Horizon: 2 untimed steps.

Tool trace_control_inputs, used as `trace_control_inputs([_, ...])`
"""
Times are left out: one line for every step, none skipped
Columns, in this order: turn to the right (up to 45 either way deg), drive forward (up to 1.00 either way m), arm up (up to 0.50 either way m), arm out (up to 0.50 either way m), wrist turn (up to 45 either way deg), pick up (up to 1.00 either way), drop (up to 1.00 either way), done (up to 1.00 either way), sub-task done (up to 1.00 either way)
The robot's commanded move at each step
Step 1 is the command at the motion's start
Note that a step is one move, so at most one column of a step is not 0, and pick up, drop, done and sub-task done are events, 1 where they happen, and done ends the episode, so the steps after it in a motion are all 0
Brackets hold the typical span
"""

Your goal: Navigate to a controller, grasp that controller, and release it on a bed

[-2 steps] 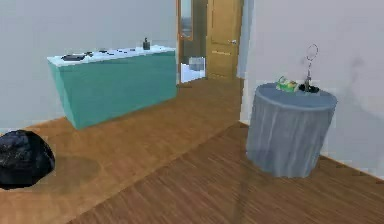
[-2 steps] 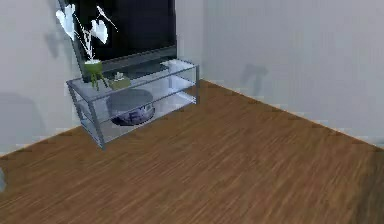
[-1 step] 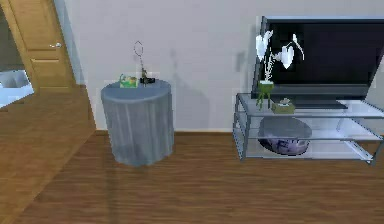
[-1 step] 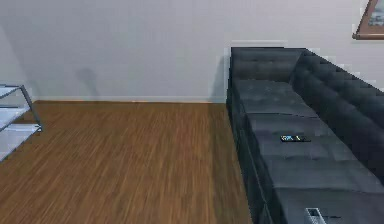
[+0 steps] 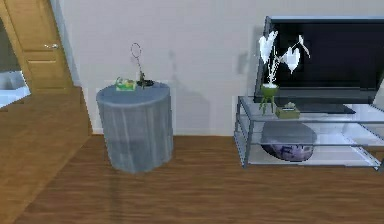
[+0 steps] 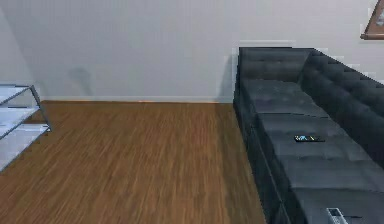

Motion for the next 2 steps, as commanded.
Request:
trace_control_inputs([45.0,0.0,0.0,0.0,0.0,0.0,0.0,0.0,0.0])
trace_control_inputs([6.0,0.0,0.0,0.0,0.0,0.0,0.0,0.0,0.0])
